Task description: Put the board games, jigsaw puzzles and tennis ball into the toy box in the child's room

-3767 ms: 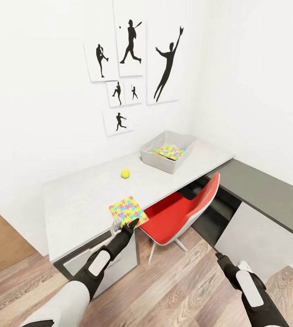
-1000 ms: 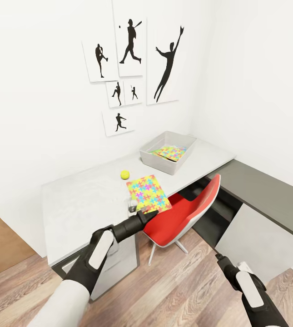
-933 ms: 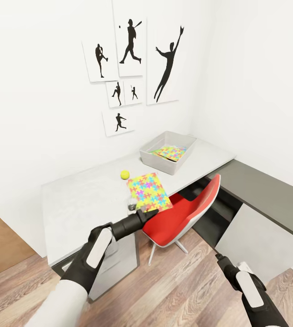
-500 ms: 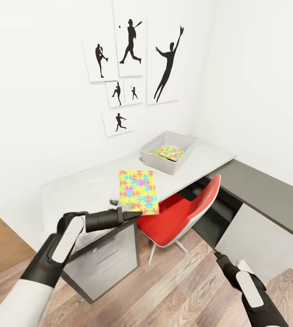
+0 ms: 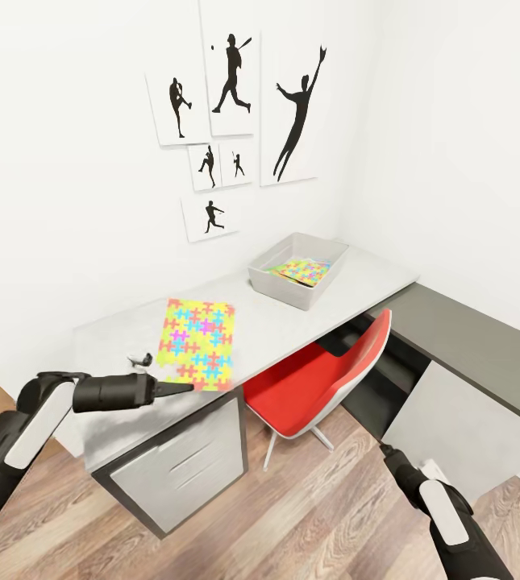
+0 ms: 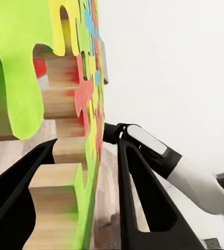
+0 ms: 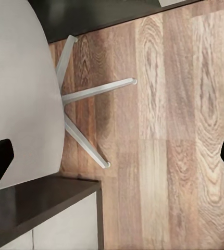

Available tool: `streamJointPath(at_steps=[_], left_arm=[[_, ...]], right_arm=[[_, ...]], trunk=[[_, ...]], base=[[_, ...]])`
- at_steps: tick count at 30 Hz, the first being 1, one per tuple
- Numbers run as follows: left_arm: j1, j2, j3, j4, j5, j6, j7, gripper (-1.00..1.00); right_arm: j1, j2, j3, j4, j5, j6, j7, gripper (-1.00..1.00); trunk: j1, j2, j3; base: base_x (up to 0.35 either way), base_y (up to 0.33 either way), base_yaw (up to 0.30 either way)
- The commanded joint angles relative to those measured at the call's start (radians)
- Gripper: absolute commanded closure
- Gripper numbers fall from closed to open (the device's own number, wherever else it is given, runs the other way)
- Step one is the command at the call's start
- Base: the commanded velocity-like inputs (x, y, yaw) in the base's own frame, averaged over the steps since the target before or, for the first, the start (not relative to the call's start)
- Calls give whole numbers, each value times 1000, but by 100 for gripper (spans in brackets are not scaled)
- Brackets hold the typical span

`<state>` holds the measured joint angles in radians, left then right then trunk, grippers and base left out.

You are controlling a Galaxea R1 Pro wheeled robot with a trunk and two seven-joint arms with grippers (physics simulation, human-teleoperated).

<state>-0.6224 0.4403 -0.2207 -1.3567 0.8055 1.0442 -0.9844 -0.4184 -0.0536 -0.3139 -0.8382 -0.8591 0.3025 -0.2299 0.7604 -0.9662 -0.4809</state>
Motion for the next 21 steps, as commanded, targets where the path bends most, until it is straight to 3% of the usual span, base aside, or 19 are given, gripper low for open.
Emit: streamJointPath(at_steps=[1,5,13,17,21], left_arm=[[-1,5,-1,1,-3,2,-19,100],[-1,16,0,11,-6,-1,-75,100],[0,31,5,14,-10,-3,-87,100],[0,37,7,14,-11,-2,-88,100],[0,51,9,14,-4,0,-91,100]], right_arm=[[0,0,-1,-2,-9,4,-7,-100],[0,4,-3,-5,-10,4,2,-100],[0,-2,-1,-12,-11,12,12,-100],[-1,-3,1,-89,-11,23,11,-100],[-1,-5,-2,-188,-8,105,5,-100]], trunk=[[0,-1,-1],[0,-1,-1],[0,-1,-1],[0,-1,-1],[0,-1,-1]], base=[[0,0,0],[0,0,0],[0,0,0],[0,0,0],[0,0,0]])
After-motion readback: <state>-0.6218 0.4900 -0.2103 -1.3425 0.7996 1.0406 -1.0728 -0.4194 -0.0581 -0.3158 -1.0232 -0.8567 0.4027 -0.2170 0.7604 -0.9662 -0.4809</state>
